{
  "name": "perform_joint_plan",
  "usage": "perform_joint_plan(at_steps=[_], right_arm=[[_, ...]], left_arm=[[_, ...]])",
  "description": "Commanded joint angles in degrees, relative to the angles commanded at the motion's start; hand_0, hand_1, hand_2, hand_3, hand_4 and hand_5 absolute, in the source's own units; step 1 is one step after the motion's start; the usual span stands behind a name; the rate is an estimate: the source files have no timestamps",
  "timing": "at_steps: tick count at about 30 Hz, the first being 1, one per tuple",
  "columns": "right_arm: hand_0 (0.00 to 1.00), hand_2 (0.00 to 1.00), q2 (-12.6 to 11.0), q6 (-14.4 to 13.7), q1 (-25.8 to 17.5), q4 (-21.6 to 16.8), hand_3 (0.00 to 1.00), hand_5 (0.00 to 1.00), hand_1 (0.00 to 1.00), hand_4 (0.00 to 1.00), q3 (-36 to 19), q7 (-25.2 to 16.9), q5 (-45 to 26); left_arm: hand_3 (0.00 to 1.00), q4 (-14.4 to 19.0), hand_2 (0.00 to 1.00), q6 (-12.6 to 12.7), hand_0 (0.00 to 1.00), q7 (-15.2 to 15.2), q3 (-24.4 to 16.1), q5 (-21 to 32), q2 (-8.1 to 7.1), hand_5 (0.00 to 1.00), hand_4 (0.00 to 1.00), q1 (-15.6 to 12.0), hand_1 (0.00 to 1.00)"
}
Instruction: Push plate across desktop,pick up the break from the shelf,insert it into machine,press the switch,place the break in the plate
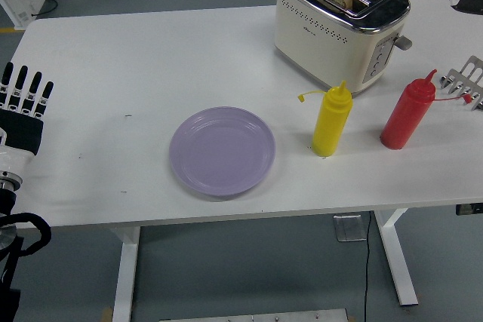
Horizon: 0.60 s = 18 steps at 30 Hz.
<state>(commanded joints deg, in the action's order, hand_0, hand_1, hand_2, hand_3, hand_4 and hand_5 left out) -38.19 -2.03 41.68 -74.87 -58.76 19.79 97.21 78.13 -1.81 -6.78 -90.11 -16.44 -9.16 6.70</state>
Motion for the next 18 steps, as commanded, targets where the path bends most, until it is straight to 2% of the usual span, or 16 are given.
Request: perform_joint_plan(at_steps=[18], right_arm=[[0.291, 0.594, 0.32, 2.82, 1.22, 1.62, 0.581, 0.193, 0.397, 0.397, 5.24, -0.04, -1.45]], left_arm=[[0.776, 0.03, 0.877, 0.03, 0.862, 0.00, -0.27, -0.04, 0.00, 0.998, 0.717, 0.25, 0.817]])
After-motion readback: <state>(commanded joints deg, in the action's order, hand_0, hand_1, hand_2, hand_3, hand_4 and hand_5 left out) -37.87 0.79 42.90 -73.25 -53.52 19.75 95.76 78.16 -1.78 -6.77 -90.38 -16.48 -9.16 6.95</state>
